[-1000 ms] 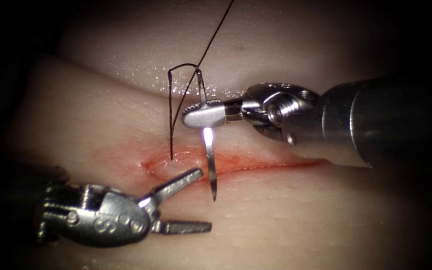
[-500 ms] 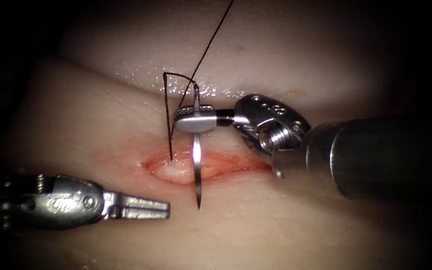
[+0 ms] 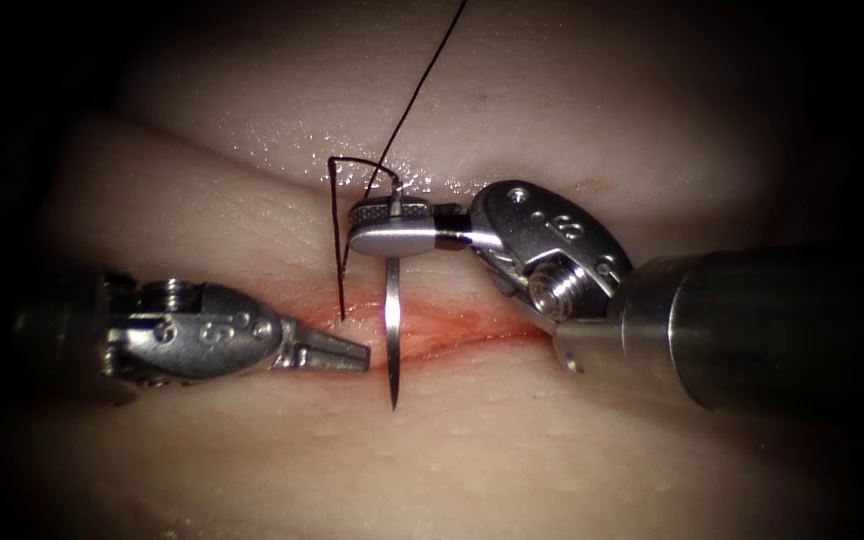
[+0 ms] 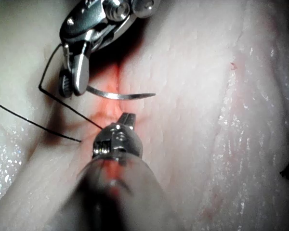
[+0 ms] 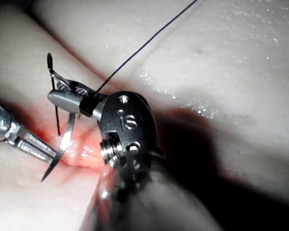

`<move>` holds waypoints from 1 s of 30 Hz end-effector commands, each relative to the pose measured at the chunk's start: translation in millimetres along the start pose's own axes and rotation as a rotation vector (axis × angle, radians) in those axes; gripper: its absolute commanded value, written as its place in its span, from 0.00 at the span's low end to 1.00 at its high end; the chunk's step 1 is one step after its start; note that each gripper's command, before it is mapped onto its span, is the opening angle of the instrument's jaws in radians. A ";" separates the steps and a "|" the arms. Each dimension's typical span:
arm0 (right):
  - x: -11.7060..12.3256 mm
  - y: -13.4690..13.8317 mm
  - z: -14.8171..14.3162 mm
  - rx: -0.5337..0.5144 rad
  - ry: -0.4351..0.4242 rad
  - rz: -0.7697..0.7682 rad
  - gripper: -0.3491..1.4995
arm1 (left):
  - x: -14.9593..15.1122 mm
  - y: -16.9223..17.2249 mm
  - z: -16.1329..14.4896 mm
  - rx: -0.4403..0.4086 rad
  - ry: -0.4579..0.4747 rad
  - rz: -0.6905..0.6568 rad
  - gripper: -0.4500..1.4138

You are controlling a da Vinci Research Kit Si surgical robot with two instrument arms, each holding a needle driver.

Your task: Wound Closure

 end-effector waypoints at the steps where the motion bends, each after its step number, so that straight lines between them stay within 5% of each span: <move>1: -0.6 0.3 0.7 0.001 0.001 -0.003 0.00 | -0.5 -0.1 1.2 -0.014 -0.014 -0.004 0.00; 18: -0.9 0.4 0.5 -0.005 0.001 -0.041 0.00 | -3.3 -2.6 3.8 -0.103 -0.143 -0.032 0.00; 30: -2.3 0.3 0.5 -0.005 -0.002 -0.064 0.00 | -5.6 -5.4 4.9 -0.081 -0.233 -0.045 0.00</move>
